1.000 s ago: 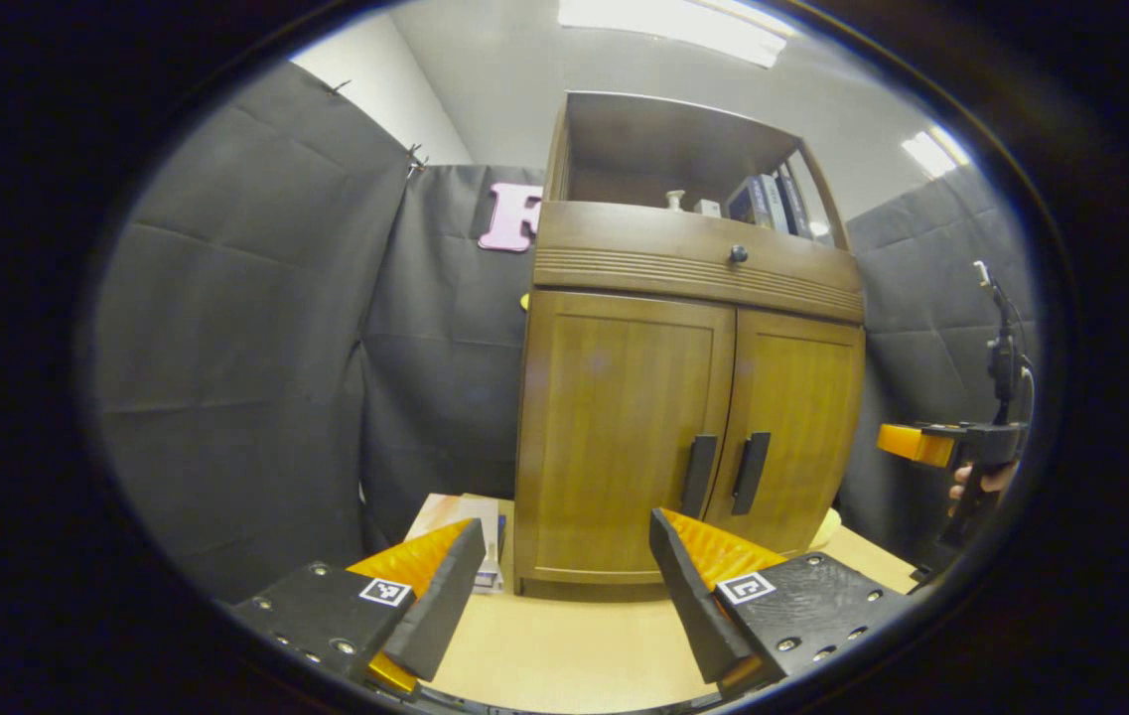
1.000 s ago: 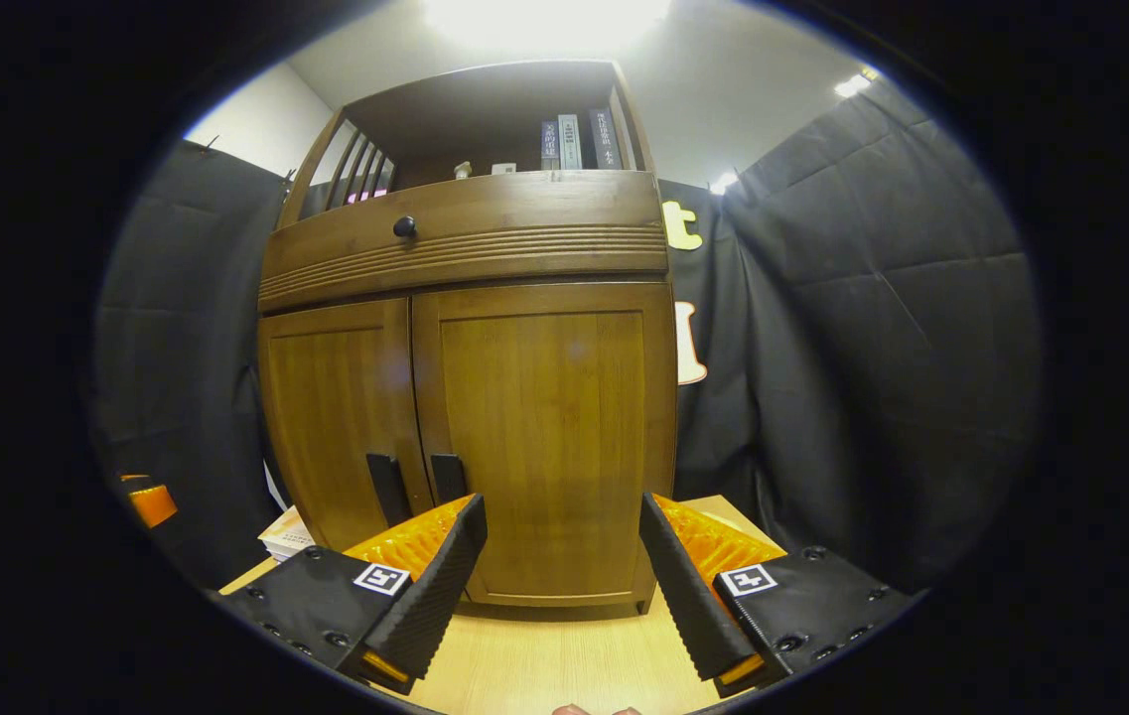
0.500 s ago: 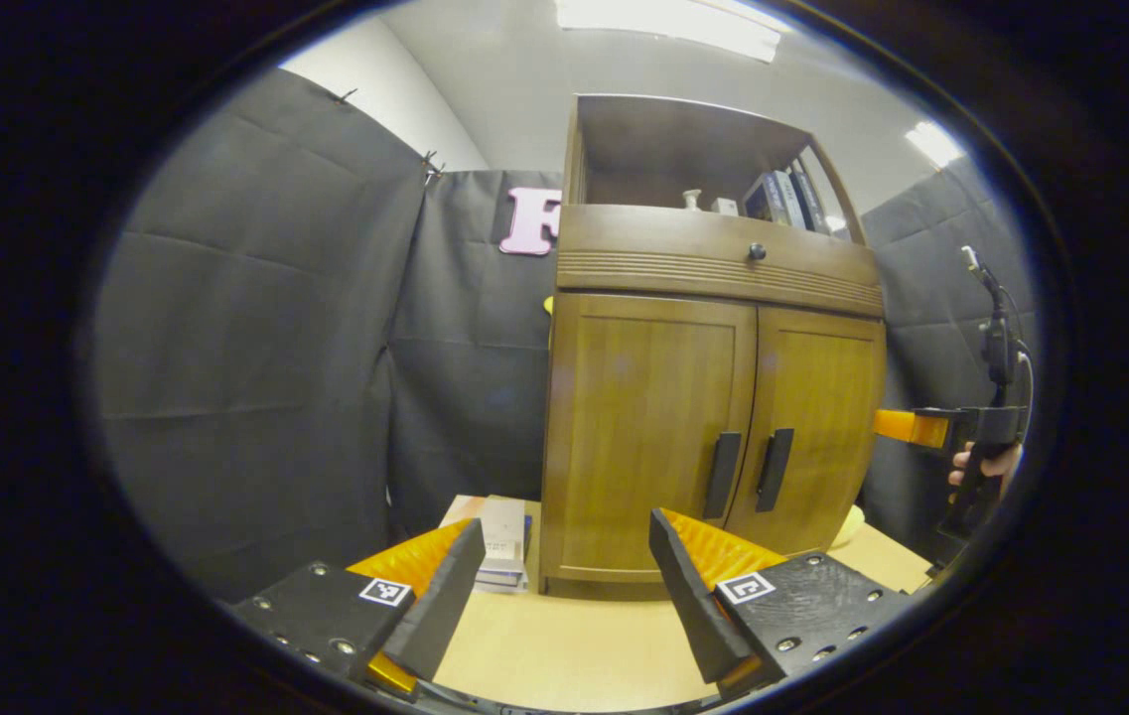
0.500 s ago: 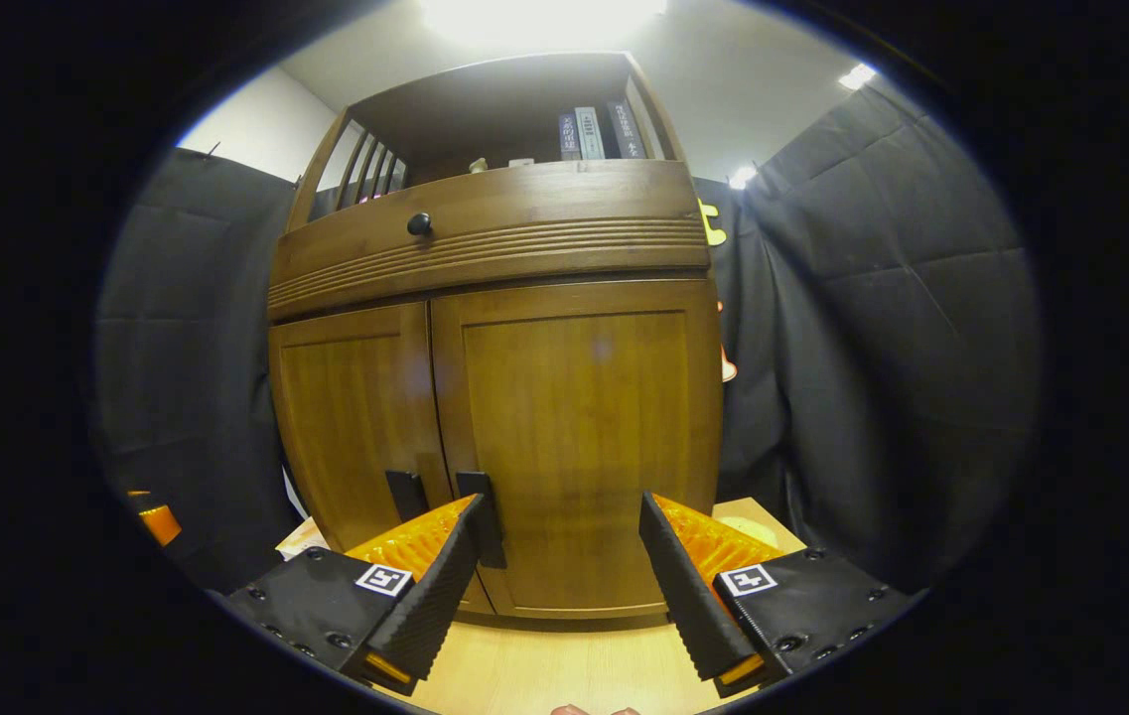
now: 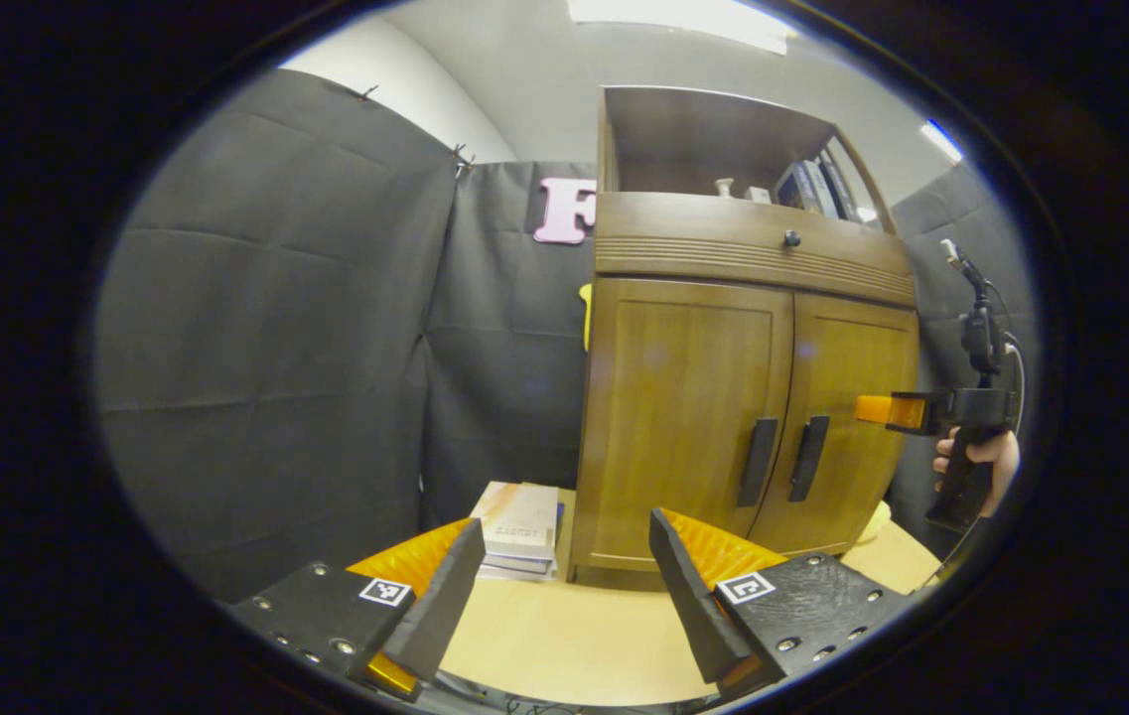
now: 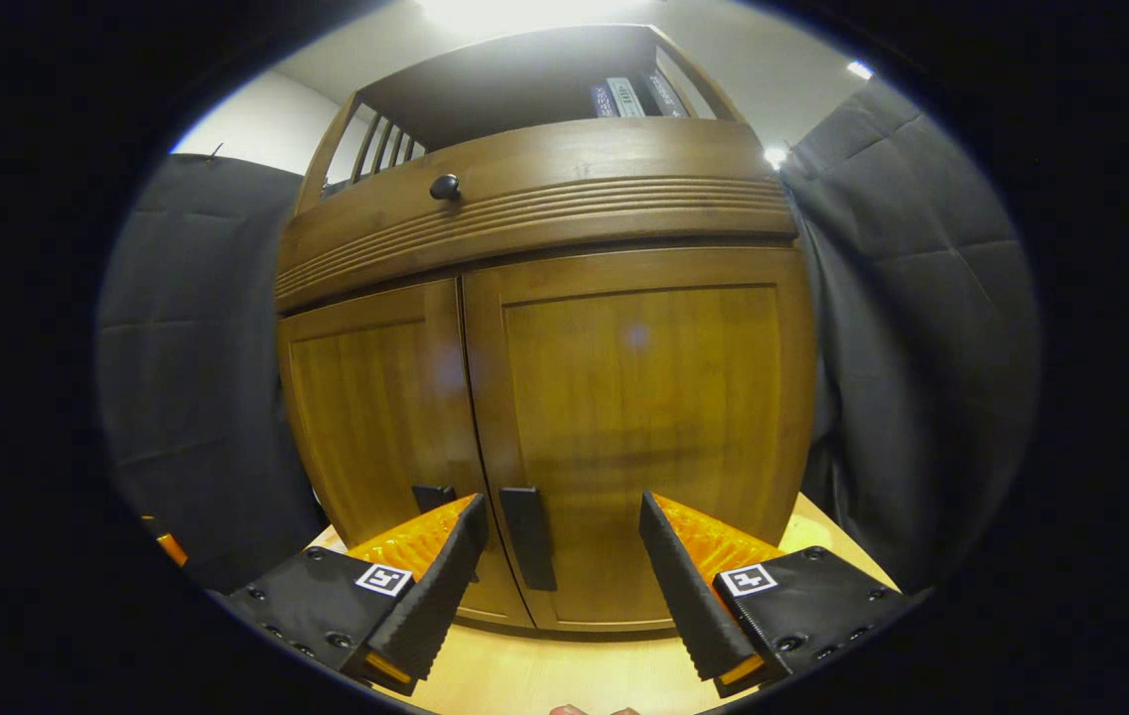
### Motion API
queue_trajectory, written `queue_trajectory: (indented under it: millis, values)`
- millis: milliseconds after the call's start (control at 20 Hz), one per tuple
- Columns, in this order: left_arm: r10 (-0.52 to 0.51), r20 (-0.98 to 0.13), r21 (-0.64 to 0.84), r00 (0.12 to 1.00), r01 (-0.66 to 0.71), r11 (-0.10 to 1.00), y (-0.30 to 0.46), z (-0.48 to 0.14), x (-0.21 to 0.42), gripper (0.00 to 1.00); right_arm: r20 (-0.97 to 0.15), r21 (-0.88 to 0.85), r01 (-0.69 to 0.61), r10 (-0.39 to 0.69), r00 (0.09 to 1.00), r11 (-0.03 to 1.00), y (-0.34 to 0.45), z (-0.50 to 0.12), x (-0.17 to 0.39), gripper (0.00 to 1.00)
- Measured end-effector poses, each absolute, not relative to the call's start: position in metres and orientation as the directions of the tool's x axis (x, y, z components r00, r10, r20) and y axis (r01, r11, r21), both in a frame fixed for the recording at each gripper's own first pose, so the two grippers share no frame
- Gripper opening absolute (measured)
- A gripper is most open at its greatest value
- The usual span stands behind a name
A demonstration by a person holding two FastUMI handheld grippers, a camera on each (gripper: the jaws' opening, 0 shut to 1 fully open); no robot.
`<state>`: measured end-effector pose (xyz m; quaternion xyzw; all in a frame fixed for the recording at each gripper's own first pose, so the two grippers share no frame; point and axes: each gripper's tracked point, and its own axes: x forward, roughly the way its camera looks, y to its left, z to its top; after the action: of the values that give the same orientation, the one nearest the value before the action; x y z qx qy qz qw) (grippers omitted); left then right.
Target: Open the right door of the double-door shoe cabinet with the right hand, and open the left door with the left hand.
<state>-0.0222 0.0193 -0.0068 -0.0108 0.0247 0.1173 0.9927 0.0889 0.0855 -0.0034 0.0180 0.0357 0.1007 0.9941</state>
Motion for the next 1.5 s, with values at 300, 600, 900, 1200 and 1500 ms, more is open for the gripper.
queue_trajectory:
  millis: [300, 600, 900, 1200, 1500]
  values:
    - [0.302, -0.071, -0.014, 0.951, -0.304, 0.953, 0.031, -0.015, -0.019, 0.96, -0.119, 0.028, -0.235, 0.237, 0.964, 0.972, 0.103, -0.024, 0.120, 0.97]
    - [0.332, -0.108, -0.024, 0.937, -0.336, 0.942, 0.032, -0.018, -0.018, 0.96, -0.168, 0.006, -0.236, 0.234, 0.958, 0.972, 0.114, -0.048, 0.148, 0.97]
    - [0.349, -0.123, -0.022, 0.929, -0.354, 0.935, 0.021, -0.019, -0.015, 0.96, -0.195, -0.021, -0.221, 0.212, 0.958, 0.975, 0.121, -0.061, 0.165, 0.96]
    - [0.359, -0.140, -0.020, 0.923, -0.365, 0.931, 0.021, -0.020, -0.022, 0.96, -0.221, -0.022, -0.200, 0.190, 0.957, 0.980, 0.128, -0.070, 0.173, 0.71]
    - [0.354, -0.154, -0.044, 0.923, -0.364, 0.930, 0.019, -0.018, -0.031, 0.96, -0.223, -0.016, -0.183, 0.175, 0.959, 0.983, 0.133, -0.068, 0.177, 0.35]
